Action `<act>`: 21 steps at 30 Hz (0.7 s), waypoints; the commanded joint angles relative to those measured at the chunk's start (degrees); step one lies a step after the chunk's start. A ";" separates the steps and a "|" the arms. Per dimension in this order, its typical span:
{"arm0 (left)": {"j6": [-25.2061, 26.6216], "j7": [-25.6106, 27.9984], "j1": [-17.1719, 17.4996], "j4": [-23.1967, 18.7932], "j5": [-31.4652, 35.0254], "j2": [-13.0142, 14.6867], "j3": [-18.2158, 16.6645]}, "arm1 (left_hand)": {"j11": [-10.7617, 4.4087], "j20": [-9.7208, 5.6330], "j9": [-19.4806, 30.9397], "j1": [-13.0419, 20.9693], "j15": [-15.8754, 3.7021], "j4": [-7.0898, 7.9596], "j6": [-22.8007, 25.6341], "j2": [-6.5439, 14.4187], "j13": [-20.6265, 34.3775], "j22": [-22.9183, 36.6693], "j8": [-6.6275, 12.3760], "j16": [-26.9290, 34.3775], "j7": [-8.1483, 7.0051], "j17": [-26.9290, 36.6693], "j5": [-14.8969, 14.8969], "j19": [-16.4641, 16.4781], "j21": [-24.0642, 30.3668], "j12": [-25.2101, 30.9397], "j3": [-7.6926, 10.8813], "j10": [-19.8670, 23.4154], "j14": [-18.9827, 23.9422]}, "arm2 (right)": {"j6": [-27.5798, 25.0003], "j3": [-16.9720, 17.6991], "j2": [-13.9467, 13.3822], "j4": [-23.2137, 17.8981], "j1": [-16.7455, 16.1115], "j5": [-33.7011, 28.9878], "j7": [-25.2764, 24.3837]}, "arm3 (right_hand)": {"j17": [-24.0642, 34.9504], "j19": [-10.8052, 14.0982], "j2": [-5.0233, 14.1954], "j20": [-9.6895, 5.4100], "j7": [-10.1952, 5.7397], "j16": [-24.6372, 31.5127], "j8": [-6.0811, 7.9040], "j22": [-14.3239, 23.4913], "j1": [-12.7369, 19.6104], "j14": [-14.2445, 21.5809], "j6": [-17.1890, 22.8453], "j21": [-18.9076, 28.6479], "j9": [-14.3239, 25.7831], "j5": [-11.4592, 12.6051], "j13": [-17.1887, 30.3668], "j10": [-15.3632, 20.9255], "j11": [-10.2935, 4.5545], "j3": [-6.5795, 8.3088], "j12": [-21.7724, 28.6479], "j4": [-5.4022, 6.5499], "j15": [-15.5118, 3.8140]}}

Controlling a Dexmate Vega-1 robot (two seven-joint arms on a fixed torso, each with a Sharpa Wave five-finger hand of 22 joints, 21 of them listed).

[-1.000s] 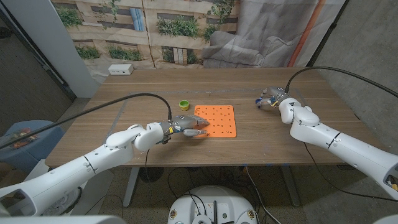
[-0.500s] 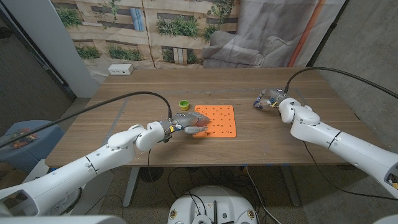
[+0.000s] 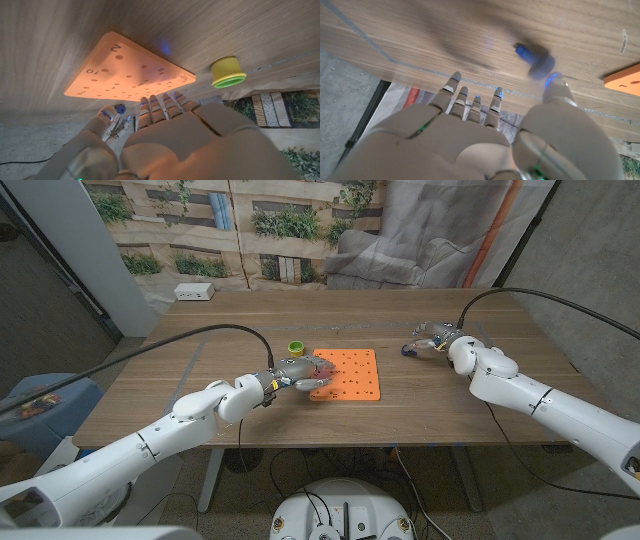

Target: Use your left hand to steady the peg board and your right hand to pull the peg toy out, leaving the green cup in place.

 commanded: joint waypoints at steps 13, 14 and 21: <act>2.38 3.18 1.14 -2.23 -1.18 0.19 -1.62 | -0.24 -8.73 0.15 0.30 -4.40 -0.41 0.62 4.38 -0.01 -0.03 -0.09 -0.15 -0.02 0.03 -0.17 0.44 0.17 -0.13 0.51 0.35 0.40 | 6.76 4.41 -1.83 0.30 -1.09 7.94 -0.10 | 0.41 -4.28 0.08 0.87 2.35 -1.66 -5.26 0.13 -5.44 -4.24 -8.50 -0.11 -0.91 -0.26 0.12 -4.04 1.32 -1.60 0.33 0.75 2.50; 2.55 3.39 1.27 -2.37 -1.20 0.20 -1.74 | -0.23 -8.76 0.15 0.30 -4.41 -0.42 0.62 4.38 -0.01 -0.03 -0.10 -0.15 -0.01 0.03 -0.18 0.44 0.17 -0.16 0.52 0.30 0.42 | 6.98 4.65 -1.86 0.32 -1.22 8.22 -0.39 | 0.42 -4.34 0.08 0.86 2.42 -1.65 -5.32 0.13 -5.52 -4.25 -8.57 -0.12 -0.92 -0.26 0.12 -4.09 1.34 -1.62 0.33 0.77 2.54; 5.01 6.02 2.40 -3.01 -1.91 -0.99 -2.84 | -0.27 -8.67 0.15 0.30 -4.40 -0.49 0.56 4.34 -0.01 -0.03 -0.16 -0.16 -0.08 0.04 -0.19 0.59 0.21 -0.20 0.57 0.22 0.41 | 8.54 6.63 -1.83 0.77 -2.32 10.95 -2.55 | 0.46 -4.84 0.49 0.68 2.71 -1.64 -5.82 0.13 -7.32 -4.51 -8.45 0.06 -1.09 -0.25 0.10 -3.06 1.14 -2.00 1.05 1.38 2.78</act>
